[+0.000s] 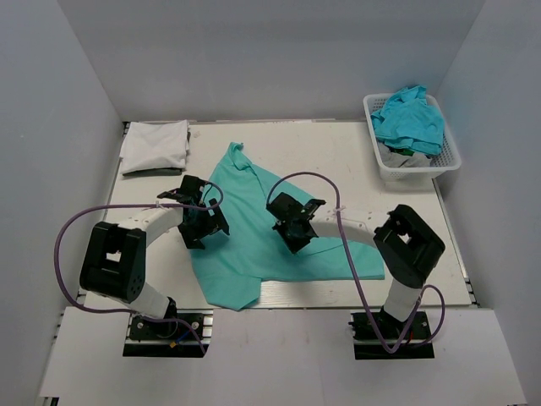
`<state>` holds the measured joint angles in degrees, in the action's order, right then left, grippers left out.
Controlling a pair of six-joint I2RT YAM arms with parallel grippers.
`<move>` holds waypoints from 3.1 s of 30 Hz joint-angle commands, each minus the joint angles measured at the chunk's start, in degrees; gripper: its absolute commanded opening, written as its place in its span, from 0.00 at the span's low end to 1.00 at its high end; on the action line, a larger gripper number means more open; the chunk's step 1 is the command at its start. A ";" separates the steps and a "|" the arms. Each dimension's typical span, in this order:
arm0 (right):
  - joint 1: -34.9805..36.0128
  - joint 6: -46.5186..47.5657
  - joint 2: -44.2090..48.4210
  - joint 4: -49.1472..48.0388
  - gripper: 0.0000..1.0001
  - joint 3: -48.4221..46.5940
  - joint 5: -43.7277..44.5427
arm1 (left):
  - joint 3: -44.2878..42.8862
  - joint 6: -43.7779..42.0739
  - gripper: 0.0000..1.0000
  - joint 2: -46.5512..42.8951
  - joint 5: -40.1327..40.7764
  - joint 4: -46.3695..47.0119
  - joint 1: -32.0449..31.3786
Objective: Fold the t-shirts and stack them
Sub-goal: Flatten out the tshirt
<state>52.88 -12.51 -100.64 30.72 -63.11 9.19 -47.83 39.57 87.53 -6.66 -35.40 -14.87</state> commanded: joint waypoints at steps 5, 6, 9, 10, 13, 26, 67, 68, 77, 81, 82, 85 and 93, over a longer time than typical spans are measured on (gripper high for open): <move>-1.72 -1.99 3.78 -1.28 0.00 -2.19 5.57 | 2.22 0.24 1.00 2.03 2.87 0.33 -0.33; -2.17 -1.99 3.78 -0.75 0.00 -3.41 7.31 | 2.22 0.24 1.00 2.56 2.88 -0.28 -0.33; -5.85 -2.52 2.91 2.49 0.00 -7.10 9.44 | 2.22 0.24 1.00 2.56 3.40 -0.90 -0.33; -6.64 -2.69 2.12 3.11 0.00 -8.50 11.10 | 2.22 0.24 1.00 2.56 3.93 -0.90 -0.33; -11.12 -3.22 1.59 4.96 0.00 -10.97 12.86 | 1.70 0.24 1.00 3.70 3.93 -1.43 -0.33; -31.17 -2.34 -12.73 9.27 0.00 -29.59 21.83 | -2.26 -0.90 1.00 11.44 5.60 -8.81 -0.33; -35.22 -3.92 -4.75 0.31 0.90 -19.26 -1.45 | -59.45 -10.48 1.00 37.69 -5.91 -4.59 -1.47; -35.22 -4.27 -4.22 0.04 0.90 -17.41 -2.07 | -65.31 -11.09 1.00 40.24 -5.91 -6.68 -1.47; -37.06 -5.42 -5.35 -4.09 0.90 -9.05 -7.52 | -74.94 -10.22 1.00 54.06 -0.22 -6.09 -2.01; -39.25 -4.80 -8.51 -3.39 0.90 -9.22 -5.07 | -81.09 -3.91 1.00 58.27 9.53 -10.39 0.37; -39.87 -4.98 -9.48 -1.65 0.90 -10.18 -4.71 | -83.36 -2.41 1.00 59.15 10.95 -11.96 0.37; -41.19 -5.33 -10.62 -0.75 0.90 -10.72 -3.57 | -84.61 1.98 1.00 60.65 12.90 -12.58 2.65; -41.63 -1.20 -17.04 -1.63 0.90 -21.33 -10.49 | -85.23 1.39 1.00 63.20 3.51 0.67 3.98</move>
<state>10.90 -15.94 -113.67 29.76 -79.57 2.85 -133.29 40.88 147.28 -0.73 -39.11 -11.27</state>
